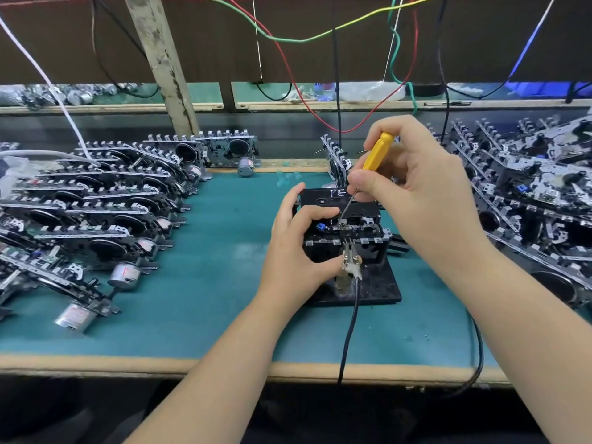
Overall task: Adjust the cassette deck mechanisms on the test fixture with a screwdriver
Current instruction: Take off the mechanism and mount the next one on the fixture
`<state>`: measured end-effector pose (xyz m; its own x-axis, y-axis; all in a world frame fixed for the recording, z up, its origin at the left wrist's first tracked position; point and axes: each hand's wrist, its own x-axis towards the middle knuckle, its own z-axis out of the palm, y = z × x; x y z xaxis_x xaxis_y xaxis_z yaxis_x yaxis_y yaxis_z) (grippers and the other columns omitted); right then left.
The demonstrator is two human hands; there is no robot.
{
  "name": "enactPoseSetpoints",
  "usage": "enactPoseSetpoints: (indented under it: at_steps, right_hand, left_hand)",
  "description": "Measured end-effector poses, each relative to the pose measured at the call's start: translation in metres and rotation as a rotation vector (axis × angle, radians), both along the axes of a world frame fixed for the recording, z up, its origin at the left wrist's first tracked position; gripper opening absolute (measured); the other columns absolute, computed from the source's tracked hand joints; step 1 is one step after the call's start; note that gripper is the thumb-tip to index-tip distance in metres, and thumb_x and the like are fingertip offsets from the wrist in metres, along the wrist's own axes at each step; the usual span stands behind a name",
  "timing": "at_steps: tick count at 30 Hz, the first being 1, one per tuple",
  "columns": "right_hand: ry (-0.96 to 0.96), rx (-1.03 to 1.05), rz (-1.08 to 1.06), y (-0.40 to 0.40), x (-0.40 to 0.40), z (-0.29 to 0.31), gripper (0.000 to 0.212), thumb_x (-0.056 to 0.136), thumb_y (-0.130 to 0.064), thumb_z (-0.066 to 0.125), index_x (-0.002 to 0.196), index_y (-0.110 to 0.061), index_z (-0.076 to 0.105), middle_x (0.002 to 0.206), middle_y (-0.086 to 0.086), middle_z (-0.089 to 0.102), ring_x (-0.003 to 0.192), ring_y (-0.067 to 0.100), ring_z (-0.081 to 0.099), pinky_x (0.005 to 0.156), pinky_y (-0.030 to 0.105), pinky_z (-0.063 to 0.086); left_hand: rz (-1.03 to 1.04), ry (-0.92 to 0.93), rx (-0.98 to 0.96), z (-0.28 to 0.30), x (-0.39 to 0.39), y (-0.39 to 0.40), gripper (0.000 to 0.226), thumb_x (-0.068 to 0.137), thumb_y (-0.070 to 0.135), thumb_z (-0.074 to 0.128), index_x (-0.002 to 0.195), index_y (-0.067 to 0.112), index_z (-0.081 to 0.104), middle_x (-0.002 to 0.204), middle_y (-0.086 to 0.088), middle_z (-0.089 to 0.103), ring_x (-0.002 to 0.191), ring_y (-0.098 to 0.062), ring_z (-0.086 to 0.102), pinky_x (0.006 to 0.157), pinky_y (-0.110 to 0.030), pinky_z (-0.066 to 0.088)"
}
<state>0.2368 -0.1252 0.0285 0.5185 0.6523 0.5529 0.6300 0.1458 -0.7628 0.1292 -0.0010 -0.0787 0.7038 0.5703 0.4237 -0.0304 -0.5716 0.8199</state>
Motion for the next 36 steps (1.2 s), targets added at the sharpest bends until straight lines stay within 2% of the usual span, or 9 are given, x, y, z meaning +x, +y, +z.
enactPoseSetpoints:
  at_steps: [7, 11, 17, 19, 21, 27, 30, 33, 36]
  right_hand:
    - [-0.041, -0.021, -0.025, 0.002, 0.0, 0.0, 0.028, 0.089, -0.005, 0.072, 0.109, -0.012, 0.054, 0.082, 0.003, 0.07, 0.076, 0.021, 0.072, 0.072, 0.037, 0.062]
    - [-0.135, -0.027, -0.029, 0.004, -0.006, -0.001, 0.034, 0.089, -0.009, 0.073, 0.116, -0.016, 0.055, 0.08, 0.01, 0.065, 0.072, 0.026, 0.066, 0.075, 0.046, 0.056]
    - [-0.233, -0.125, -0.025, 0.005, 0.002, 0.011, 0.017, 0.101, -0.016, 0.06, 0.118, -0.016, 0.06, 0.091, -0.002, 0.069, 0.077, 0.004, 0.063, 0.076, 0.019, 0.05]
    - [-0.148, -0.115, 0.035, 0.006, 0.003, 0.014, 0.026, 0.102, -0.009, 0.055, 0.127, -0.015, 0.06, 0.099, -0.002, 0.073, 0.092, 0.007, 0.069, 0.09, 0.026, 0.054]
    - [-0.129, -0.096, 0.042, 0.008, 0.0, 0.015, 0.036, 0.1, -0.007, 0.058, 0.134, -0.019, 0.057, 0.092, 0.001, 0.071, 0.089, 0.015, 0.07, 0.093, 0.034, 0.054]
    - [-0.252, -0.014, -0.056, 0.018, -0.002, 0.007, 0.023, 0.092, -0.01, 0.071, 0.114, -0.016, 0.071, 0.091, -0.015, 0.064, 0.081, 0.009, 0.061, 0.077, 0.02, 0.047]
    - [-0.239, -0.097, -0.007, 0.019, 0.003, 0.009, 0.024, 0.096, -0.016, 0.068, 0.115, -0.031, 0.068, 0.096, -0.023, 0.064, 0.092, 0.007, 0.062, 0.077, 0.013, 0.044]
    - [-0.161, -0.257, 0.075, 0.017, 0.011, 0.022, 0.031, 0.103, -0.015, 0.055, 0.114, -0.042, 0.063, 0.107, -0.03, 0.067, 0.105, 0.0, 0.064, 0.089, 0.02, 0.048]
    - [-0.15, -0.288, 0.114, 0.014, 0.012, 0.034, 0.03, 0.099, -0.009, 0.06, 0.103, -0.038, 0.066, 0.093, -0.017, 0.073, 0.093, 0.005, 0.068, 0.088, 0.029, 0.052]
  left_hand:
    - [-0.001, -0.003, -0.002, 0.001, 0.0, 0.0, 0.065, 0.064, 0.02, 0.094, 0.106, 0.054, 0.058, 0.161, 0.023, 0.019, 0.146, 0.006, 0.022, 0.11, -0.022, 0.031]
    - [-0.002, -0.006, 0.012, 0.001, 0.0, 0.0, 0.068, 0.064, 0.017, 0.094, 0.103, 0.057, 0.055, 0.161, 0.019, 0.02, 0.14, 0.016, 0.021, 0.105, -0.01, 0.029]
    - [-0.001, -0.004, 0.034, 0.001, 0.0, 0.0, 0.066, 0.065, 0.019, 0.094, 0.105, 0.055, 0.055, 0.162, 0.018, 0.02, 0.142, 0.015, 0.019, 0.107, -0.008, 0.026]
    - [0.003, -0.001, 0.045, -0.001, -0.001, 0.0, 0.064, 0.065, 0.02, 0.094, 0.107, 0.052, 0.057, 0.162, 0.018, 0.02, 0.14, 0.017, 0.019, 0.103, 0.0, 0.023]
    - [0.005, -0.006, 0.047, 0.0, -0.001, 0.0, 0.064, 0.064, 0.019, 0.094, 0.107, 0.051, 0.058, 0.162, 0.018, 0.02, 0.14, 0.018, 0.019, 0.102, 0.002, 0.022]
    - [-0.001, -0.063, 0.098, -0.007, -0.001, -0.001, 0.069, 0.062, 0.02, 0.095, 0.105, 0.058, 0.058, 0.161, 0.024, 0.017, 0.146, 0.008, 0.022, 0.11, -0.013, 0.032]
    - [-0.036, -0.112, 0.076, -0.008, -0.001, 0.003, 0.064, 0.059, 0.031, 0.094, 0.109, 0.054, 0.06, 0.16, 0.026, 0.017, 0.147, -0.004, 0.031, 0.11, -0.038, 0.043]
    - [-0.03, -0.145, 0.047, -0.003, 0.0, 0.003, 0.055, 0.058, 0.045, 0.092, 0.106, 0.05, 0.066, 0.158, 0.03, 0.021, 0.142, -0.009, 0.041, 0.103, -0.042, 0.05]
    - [-0.022, -0.167, 0.063, 0.001, -0.001, 0.001, 0.054, 0.057, 0.046, 0.091, 0.104, 0.051, 0.066, 0.16, 0.022, 0.026, 0.143, -0.009, 0.04, 0.102, -0.04, 0.051]
